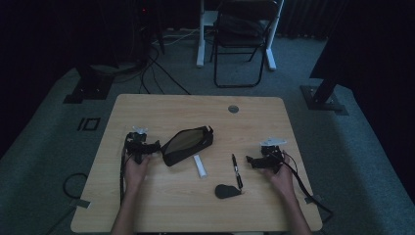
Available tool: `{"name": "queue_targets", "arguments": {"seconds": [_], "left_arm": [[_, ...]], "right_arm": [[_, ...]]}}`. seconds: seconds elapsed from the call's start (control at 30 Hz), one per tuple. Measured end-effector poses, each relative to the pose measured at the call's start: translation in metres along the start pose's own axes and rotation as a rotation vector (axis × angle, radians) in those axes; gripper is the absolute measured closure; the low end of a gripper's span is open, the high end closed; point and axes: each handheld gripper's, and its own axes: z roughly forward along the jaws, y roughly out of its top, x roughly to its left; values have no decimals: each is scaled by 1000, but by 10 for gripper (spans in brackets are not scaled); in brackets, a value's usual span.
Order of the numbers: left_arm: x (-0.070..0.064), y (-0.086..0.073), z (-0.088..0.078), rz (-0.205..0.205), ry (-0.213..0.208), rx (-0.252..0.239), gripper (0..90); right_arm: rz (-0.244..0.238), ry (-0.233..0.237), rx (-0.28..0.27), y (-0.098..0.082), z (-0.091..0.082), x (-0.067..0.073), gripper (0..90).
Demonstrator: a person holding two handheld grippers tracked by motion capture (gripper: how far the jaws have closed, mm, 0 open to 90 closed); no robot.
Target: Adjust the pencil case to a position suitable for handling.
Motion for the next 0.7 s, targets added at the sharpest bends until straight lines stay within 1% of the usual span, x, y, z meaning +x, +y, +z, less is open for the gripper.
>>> {"name": "queue_targets", "arguments": {"seconds": [0.43,0.57,0.63,0.7], "left_arm": [[-1,1,1,-1,4,-1,130],[0,1,0,4,-2,1,130],[0,1,0,3,0,2,135],[1,1,-1,4,-1,2,164]], "right_arm": [[0,0,0,0,0,0,115],[0,0,0,0,0,0,115],[0,0,0,0,0,0,115],[0,0,0,0,0,0,115]]}}
